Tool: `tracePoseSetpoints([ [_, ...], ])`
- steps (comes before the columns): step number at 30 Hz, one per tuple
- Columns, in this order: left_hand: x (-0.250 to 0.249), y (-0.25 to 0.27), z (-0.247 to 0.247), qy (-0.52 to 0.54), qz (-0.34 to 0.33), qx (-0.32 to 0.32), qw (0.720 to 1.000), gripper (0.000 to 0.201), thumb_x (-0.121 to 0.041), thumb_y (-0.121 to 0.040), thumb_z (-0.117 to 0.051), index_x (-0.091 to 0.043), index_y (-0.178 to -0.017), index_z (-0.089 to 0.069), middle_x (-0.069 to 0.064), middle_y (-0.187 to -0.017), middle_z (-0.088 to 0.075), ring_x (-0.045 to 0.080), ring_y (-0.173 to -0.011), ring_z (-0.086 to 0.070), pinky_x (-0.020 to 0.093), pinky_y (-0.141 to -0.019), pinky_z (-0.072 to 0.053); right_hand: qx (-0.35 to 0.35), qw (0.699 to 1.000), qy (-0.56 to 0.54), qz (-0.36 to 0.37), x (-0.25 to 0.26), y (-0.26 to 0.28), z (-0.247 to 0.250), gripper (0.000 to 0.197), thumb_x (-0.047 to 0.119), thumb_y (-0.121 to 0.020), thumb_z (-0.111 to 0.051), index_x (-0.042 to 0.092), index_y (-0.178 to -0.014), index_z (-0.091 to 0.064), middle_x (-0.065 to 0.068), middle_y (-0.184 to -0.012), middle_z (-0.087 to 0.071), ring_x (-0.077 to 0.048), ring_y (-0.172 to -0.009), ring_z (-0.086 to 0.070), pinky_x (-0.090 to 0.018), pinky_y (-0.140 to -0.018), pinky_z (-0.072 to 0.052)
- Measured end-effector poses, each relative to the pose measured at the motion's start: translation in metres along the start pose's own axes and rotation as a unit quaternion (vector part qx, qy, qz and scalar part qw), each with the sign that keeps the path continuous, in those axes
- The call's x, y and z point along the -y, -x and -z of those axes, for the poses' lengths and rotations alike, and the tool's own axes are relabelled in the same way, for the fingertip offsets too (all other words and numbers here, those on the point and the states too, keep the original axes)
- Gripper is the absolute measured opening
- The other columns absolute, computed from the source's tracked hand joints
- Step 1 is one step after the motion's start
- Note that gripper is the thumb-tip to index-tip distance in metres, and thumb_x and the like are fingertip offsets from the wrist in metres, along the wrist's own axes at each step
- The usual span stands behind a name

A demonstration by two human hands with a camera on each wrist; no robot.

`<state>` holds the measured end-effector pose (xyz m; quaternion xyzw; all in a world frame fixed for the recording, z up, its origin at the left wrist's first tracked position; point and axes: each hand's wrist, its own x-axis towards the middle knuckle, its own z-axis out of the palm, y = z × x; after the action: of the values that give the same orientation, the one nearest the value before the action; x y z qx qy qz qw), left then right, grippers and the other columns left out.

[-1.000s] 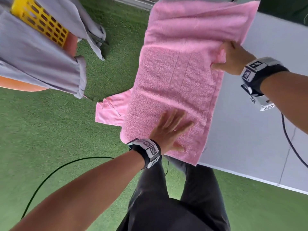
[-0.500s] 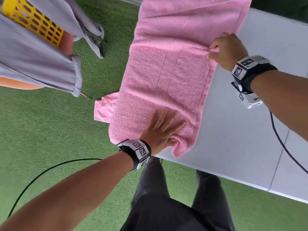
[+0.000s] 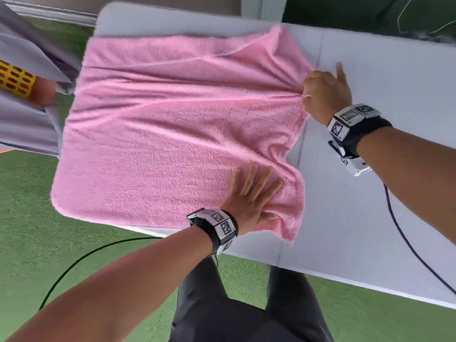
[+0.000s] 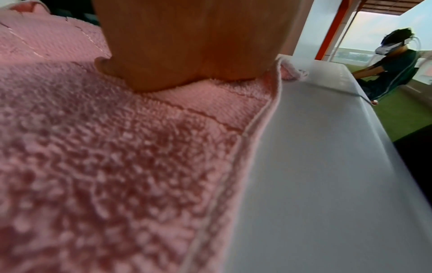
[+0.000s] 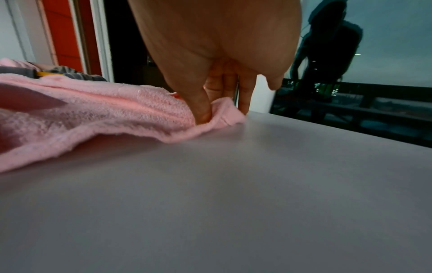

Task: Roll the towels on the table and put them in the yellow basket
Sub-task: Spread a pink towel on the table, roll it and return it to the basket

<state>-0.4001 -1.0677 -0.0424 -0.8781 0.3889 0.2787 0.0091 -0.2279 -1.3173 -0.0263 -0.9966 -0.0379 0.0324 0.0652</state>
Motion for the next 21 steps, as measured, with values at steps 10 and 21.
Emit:
tracePoseSetpoints([
  [10, -0.241, -0.131, 0.016, -0.023, -0.084, 0.017, 0.996, 0.086, -0.074, -0.088, -0.012, -0.023, -0.15, 0.019, 0.011, -0.155, 0.028, 0.04, -0.137, 0.034, 0.061, -0.103, 0.026, 0.035, 0.982, 0.02, -0.186, -0.264, 0.144, 0.025, 0.016, 0.008, -0.089, -0.06, 0.003, -0.102, -0.068, -0.014, -0.123, -0.062, -0.032, -0.111, -0.06, -0.046, -0.119, -0.013],
  [21, -0.401, -0.217, 0.024, -0.023, -0.132, 0.016, 0.991, 0.092, -0.074, -0.088, -0.024, -0.023, -0.15, 0.019, 0.01, -0.154, 0.031, 0.04, -0.135, 0.036, 0.061, -0.103, 0.026, 0.041, 0.939, 0.034, -0.339, -0.416, 0.219, 0.048, 0.02, -0.002, -0.089, -0.053, -0.01, -0.102, -0.066, -0.033, -0.103, -0.064, -0.045, -0.1, -0.061, -0.046, -0.085, -0.051],
])
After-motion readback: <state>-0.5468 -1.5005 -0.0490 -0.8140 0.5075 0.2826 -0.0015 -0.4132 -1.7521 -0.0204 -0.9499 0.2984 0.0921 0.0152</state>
